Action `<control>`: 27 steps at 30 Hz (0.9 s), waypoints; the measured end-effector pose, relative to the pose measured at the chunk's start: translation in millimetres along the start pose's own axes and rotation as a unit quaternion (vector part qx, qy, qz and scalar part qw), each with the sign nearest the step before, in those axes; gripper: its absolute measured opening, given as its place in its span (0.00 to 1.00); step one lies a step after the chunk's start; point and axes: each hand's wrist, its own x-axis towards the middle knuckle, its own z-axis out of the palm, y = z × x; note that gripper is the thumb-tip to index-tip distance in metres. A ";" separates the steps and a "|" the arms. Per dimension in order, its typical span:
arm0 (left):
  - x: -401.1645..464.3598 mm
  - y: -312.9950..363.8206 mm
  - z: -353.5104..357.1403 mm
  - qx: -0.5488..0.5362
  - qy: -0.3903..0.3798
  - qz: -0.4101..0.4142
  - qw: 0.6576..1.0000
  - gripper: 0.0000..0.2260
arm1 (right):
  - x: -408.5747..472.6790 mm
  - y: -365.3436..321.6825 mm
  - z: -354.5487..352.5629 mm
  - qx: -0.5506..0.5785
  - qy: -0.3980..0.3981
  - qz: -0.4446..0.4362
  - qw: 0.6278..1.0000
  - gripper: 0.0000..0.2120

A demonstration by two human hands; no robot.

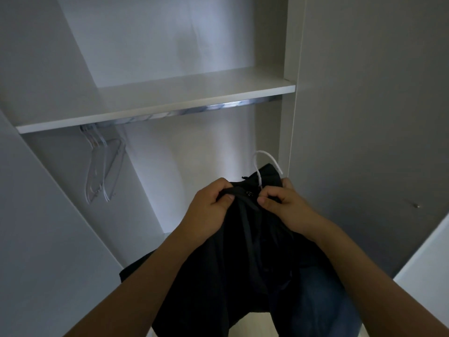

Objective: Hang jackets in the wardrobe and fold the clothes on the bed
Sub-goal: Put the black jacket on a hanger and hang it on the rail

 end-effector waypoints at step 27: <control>-33.7 -17.4 -45.6 0.379 -0.161 0.065 0.909 0.15 | 21.7 -7.2 -27.6 -0.091 0.065 0.018 0.994 0.06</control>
